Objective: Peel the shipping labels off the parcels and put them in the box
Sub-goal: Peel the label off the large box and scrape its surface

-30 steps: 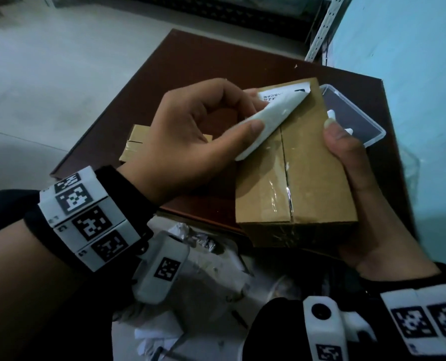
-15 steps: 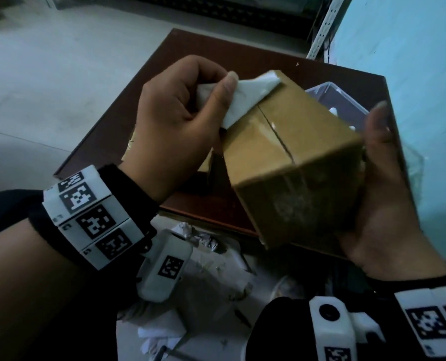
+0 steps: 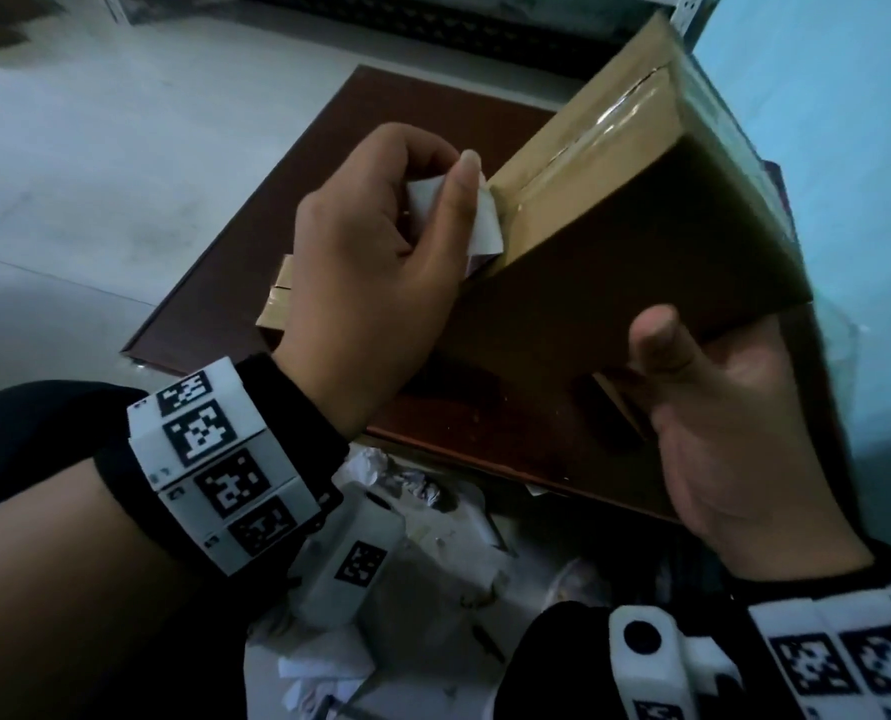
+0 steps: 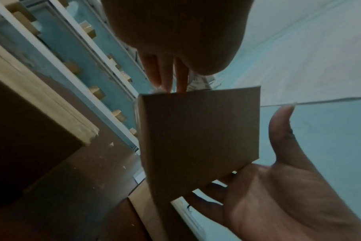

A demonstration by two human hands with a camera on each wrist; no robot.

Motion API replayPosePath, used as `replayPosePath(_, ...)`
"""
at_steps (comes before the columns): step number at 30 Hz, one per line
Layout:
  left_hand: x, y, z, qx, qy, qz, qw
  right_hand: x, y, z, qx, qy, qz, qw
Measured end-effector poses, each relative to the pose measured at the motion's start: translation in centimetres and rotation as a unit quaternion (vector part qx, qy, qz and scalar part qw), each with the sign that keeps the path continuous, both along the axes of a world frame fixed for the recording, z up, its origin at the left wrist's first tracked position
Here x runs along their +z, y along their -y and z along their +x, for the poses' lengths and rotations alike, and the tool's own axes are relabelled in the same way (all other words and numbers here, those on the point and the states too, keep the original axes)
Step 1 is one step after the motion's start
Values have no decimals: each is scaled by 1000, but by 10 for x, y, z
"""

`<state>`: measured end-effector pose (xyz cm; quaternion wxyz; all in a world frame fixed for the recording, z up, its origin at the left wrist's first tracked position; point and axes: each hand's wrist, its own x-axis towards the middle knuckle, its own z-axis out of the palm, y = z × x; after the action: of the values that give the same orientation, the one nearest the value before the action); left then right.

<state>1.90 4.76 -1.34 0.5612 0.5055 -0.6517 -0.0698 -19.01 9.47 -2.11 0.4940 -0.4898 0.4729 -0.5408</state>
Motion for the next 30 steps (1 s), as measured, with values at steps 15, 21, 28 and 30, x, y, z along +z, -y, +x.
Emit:
replayPosePath(15,-7,2,4,-33,-120,69,990,13,7,-4,-68,165,117,977)
replayPosePath(21,-3,5,9,-38,-174,92,980,10,9,-6,-80,167,115,976)
replayPosePath(28,-3,5,7,-62,-210,79,972,11,9,-8,-86,92,92,988)
replayPosePath(30,-3,5,6,-74,-191,74,976,12,8,-6,-67,70,86,992)
